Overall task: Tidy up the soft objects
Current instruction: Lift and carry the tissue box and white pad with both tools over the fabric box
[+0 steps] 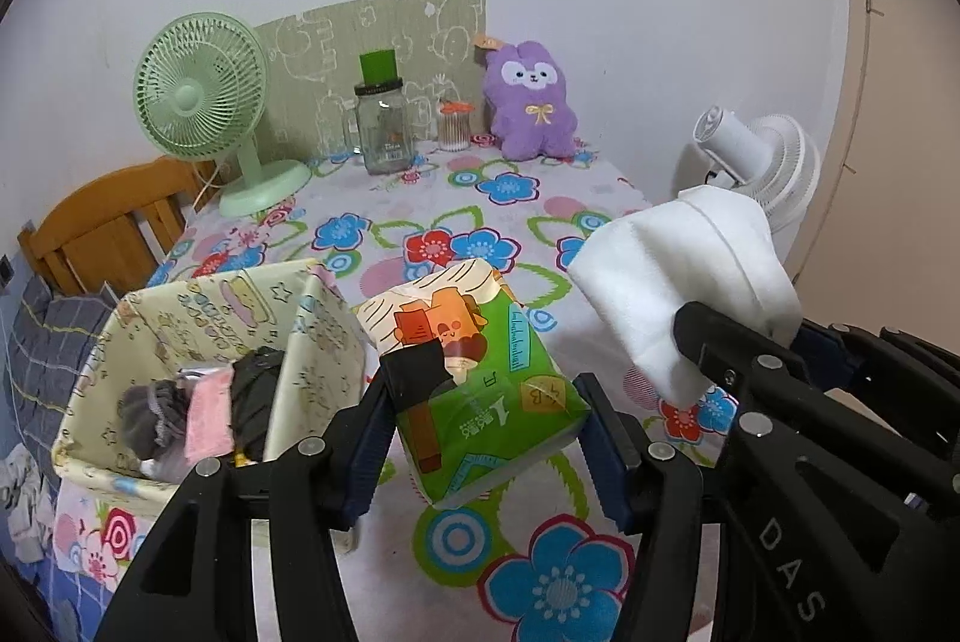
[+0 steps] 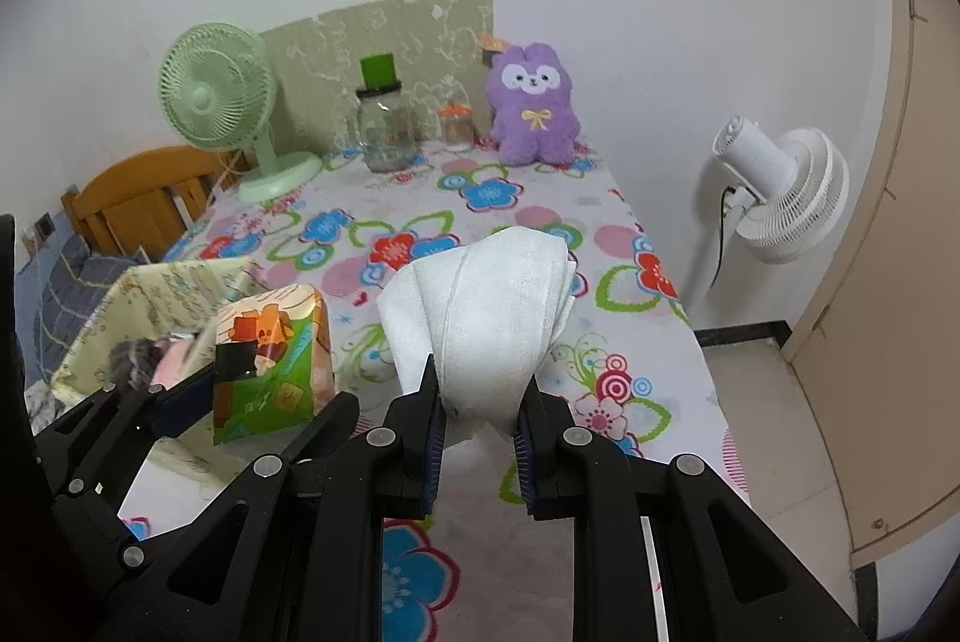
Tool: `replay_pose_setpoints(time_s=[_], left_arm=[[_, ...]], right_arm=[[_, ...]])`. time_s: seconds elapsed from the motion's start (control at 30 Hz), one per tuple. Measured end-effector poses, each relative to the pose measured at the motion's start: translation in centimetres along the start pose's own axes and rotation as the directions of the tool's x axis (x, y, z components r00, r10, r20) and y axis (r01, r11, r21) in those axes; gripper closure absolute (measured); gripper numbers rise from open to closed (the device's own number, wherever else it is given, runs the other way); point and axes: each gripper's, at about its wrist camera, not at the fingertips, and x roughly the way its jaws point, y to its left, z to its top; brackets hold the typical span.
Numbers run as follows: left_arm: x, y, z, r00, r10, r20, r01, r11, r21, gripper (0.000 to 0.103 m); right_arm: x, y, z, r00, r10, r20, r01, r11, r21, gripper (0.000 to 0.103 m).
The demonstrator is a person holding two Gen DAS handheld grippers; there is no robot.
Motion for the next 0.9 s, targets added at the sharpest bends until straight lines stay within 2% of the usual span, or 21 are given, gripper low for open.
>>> replay_pose_setpoints(time_s=[0.47, 0.9], left_arm=[[-3.4, 3.2, 0.8, 0.998, 0.009, 0.055, -0.01, 1.0, 0.013, 0.043], [-3.1, 7.0, 1.2, 0.998, 0.03, 0.057, -0.031, 0.999, 0.025, 0.043]], right_arm=[[-2.7, 3.6, 1.4, 0.998, 0.04, 0.048, -0.038, 0.999, -0.038, 0.08], [-1.4, 7.5, 2.4, 0.993, 0.109, 0.032, -0.107, 0.993, -0.057, 0.08]])
